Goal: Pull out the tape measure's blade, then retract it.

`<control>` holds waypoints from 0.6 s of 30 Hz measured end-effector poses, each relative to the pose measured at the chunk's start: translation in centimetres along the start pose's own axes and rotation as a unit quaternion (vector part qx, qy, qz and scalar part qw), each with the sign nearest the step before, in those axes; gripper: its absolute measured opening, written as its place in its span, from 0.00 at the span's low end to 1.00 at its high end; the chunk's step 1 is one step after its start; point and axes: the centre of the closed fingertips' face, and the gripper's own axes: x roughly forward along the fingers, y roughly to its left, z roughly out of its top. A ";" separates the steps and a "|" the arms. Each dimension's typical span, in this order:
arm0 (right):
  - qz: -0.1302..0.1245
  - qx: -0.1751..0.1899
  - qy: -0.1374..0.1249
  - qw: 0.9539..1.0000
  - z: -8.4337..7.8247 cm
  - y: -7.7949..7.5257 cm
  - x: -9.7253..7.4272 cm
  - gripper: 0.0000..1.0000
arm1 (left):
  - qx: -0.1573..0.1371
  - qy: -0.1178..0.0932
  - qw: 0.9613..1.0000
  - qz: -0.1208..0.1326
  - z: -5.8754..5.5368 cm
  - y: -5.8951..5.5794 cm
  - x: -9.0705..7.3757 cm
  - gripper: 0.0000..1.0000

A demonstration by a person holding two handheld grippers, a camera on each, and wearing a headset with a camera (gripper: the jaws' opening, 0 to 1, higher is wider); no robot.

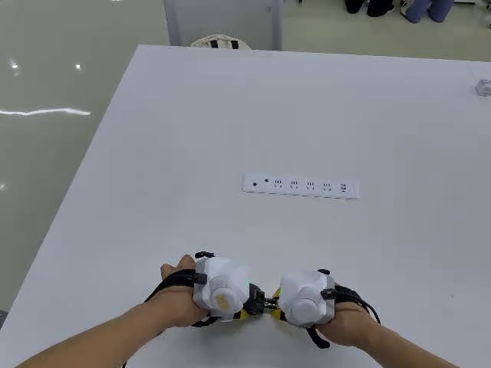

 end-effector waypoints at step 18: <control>0.000 0.001 0.008 1.000 -1.6 -0.1 -1.1 0.14 | -0.004 0.000 1.000 -0.001 0.0 0.0 0.0 0.37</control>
